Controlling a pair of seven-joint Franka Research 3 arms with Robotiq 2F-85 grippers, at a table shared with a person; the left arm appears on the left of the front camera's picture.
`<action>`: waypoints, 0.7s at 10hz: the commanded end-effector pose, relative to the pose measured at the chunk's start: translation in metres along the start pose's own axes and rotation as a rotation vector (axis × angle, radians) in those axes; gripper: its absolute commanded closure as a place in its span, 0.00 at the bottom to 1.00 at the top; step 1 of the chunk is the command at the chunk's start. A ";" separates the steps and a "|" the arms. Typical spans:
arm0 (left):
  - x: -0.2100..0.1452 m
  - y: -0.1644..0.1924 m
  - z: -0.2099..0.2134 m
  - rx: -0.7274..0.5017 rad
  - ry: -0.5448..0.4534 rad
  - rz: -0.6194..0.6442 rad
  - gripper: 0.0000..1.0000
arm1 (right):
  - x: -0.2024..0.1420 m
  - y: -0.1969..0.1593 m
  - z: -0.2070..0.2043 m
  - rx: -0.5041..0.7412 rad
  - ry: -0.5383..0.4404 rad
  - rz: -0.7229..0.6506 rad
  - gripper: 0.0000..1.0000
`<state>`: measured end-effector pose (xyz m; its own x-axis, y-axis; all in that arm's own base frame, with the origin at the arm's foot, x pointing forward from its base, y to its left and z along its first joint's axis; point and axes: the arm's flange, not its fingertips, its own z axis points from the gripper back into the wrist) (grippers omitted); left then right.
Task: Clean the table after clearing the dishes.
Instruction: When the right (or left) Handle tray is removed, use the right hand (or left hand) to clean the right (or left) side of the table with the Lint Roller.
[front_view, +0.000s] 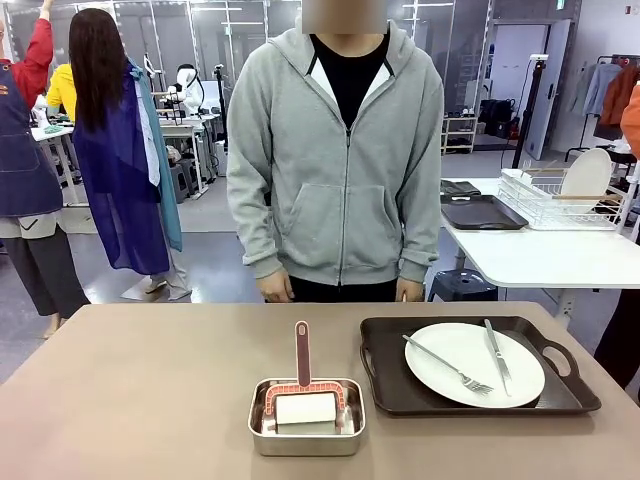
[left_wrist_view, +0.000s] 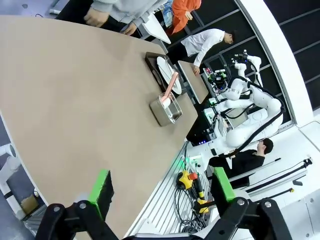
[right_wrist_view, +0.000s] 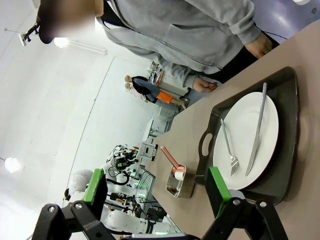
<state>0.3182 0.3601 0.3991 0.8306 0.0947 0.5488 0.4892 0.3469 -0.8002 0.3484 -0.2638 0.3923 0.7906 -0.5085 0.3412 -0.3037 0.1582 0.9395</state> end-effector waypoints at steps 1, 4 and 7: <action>-0.004 -0.008 -0.003 -0.003 -0.004 0.000 0.00 | -0.003 0.004 -0.001 0.007 -0.005 0.004 0.00; -0.004 -0.008 -0.003 -0.003 -0.004 0.000 0.00 | -0.003 0.004 -0.001 0.007 -0.005 0.004 0.00; -0.004 -0.008 -0.003 -0.003 -0.004 0.000 0.00 | -0.003 0.004 -0.001 0.007 -0.005 0.004 0.00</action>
<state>0.3192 0.3592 0.3991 0.8306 0.0926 0.5492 0.4906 0.3450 -0.8002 0.3484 -0.2638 0.3923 0.7906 -0.5085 0.3412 -0.3037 0.1582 0.9395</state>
